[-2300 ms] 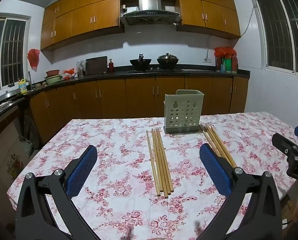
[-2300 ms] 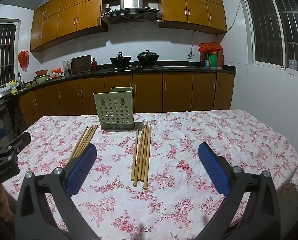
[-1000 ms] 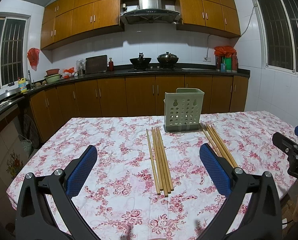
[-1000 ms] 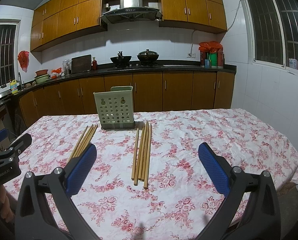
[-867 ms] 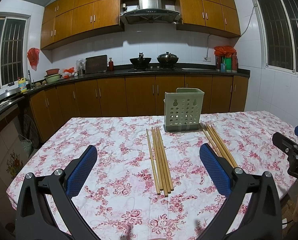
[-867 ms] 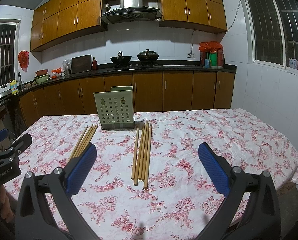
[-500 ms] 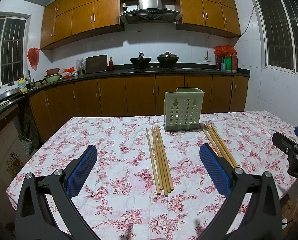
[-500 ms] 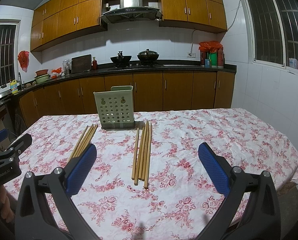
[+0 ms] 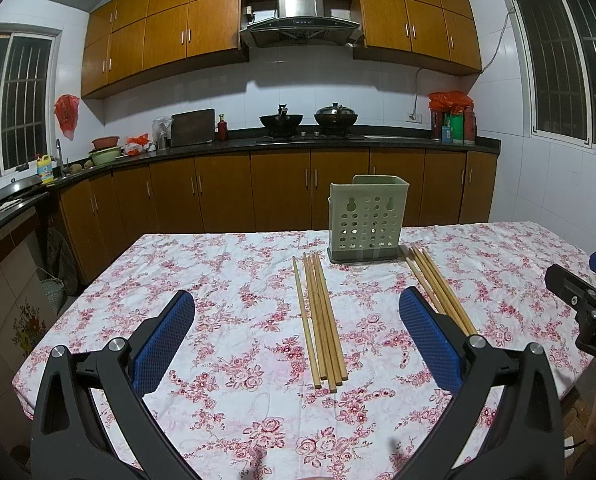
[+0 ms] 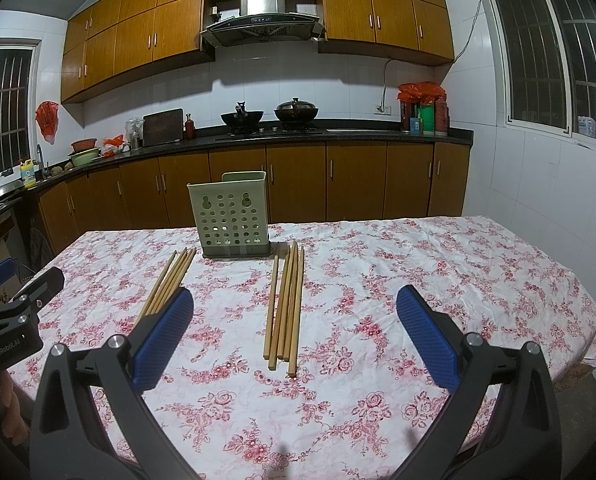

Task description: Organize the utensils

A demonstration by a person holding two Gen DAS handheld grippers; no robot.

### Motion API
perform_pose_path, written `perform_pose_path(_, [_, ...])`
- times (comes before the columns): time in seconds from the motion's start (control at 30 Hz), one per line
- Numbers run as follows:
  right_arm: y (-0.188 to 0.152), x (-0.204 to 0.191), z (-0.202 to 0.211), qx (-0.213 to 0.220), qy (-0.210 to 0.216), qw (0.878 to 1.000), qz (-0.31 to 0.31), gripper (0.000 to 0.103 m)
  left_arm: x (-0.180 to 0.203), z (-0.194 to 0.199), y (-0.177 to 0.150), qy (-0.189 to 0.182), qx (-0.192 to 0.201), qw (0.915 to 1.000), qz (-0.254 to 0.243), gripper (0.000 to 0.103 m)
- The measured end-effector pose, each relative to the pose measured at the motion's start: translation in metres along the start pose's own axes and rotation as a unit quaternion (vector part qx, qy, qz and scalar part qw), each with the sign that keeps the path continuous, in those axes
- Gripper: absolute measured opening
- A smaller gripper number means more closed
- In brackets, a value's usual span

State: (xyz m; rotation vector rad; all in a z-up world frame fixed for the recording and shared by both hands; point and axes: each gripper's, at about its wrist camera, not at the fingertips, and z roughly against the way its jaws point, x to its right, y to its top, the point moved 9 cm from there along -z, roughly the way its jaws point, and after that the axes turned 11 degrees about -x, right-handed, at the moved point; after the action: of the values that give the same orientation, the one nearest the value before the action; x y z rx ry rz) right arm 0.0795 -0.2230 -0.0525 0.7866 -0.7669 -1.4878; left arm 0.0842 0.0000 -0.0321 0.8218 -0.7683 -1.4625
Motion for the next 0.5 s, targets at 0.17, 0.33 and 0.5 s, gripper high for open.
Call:
perform_pose_path(0.17, [0.0,0.0,0.0,0.0,0.0,1.0,0.0,0.099,0.0,-0.0001,0.0,0.0,0.0,1.0,0.0,0.101])
perform_pose_path(0.33, [0.0,-0.0001,0.0001,0.0,0.0,1.0,0.0,0.099,0.0,-0.0001,0.0,0.0,0.0,1.0,0.0,0.101])
perform_pose_path(0.5, [-0.0001,-0.0013,-0.0001,0.0,0.0,1.0,0.0,0.099,0.0,-0.0001,0.0,0.0,0.0,1.0,0.0,0.101])
